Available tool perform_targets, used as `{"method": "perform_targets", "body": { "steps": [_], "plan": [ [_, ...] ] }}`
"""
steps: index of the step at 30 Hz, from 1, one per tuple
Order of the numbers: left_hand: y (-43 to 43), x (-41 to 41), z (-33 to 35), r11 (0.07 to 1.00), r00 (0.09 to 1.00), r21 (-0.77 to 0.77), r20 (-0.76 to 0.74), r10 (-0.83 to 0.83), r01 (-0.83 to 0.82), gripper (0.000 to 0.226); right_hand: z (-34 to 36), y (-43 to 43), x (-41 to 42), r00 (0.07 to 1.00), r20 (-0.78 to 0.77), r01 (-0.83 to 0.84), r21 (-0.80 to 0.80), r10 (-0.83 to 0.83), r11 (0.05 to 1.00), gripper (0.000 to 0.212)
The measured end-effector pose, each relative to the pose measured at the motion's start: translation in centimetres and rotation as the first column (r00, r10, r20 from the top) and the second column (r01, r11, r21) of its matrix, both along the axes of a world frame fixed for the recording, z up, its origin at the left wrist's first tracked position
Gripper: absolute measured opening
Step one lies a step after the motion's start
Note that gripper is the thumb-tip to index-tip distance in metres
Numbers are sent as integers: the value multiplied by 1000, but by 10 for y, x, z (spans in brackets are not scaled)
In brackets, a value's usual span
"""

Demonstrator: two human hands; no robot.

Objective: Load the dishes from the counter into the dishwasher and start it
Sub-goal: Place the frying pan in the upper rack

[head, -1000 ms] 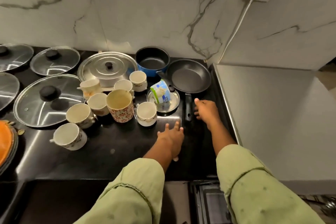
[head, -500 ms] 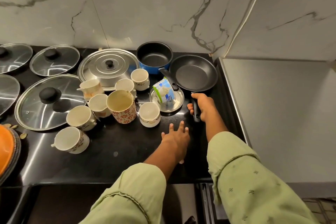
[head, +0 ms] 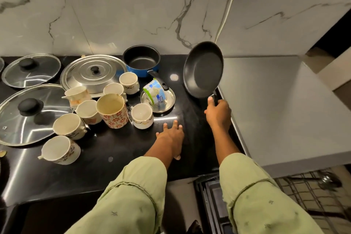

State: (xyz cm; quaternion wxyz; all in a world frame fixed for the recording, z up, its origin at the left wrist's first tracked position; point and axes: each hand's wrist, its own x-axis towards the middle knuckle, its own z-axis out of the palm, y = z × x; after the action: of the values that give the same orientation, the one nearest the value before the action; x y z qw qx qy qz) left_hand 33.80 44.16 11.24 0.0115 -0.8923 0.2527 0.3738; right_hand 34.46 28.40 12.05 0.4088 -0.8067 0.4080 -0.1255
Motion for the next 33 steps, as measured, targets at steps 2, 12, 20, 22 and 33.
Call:
{"method": "perform_targets", "body": {
  "steps": [2,12,20,22,33],
  "plan": [
    [1,-1,1,1000,1000,-18,8,0,1,118,7,0,-18,1000,6,19,-110,-18,994,38],
    [15,-12,3,994,996,-112,83,24,-15,109,12,-12,-125,921,379,-64,-87,92,994,58],
    [7,-95,-10,956,921,-293,375,110,5,74,-2,-28,-181,944,271,-216,74,189,974,51],
    [-3,-123,-15,947,909,-320,394,139,-7,72,-4,-31,-200,945,281,-205,109,168,973,45],
    [-53,-274,-29,950,908,-274,343,241,-149,74,-23,-94,-322,899,323,-358,152,296,921,33]
  ]
}}
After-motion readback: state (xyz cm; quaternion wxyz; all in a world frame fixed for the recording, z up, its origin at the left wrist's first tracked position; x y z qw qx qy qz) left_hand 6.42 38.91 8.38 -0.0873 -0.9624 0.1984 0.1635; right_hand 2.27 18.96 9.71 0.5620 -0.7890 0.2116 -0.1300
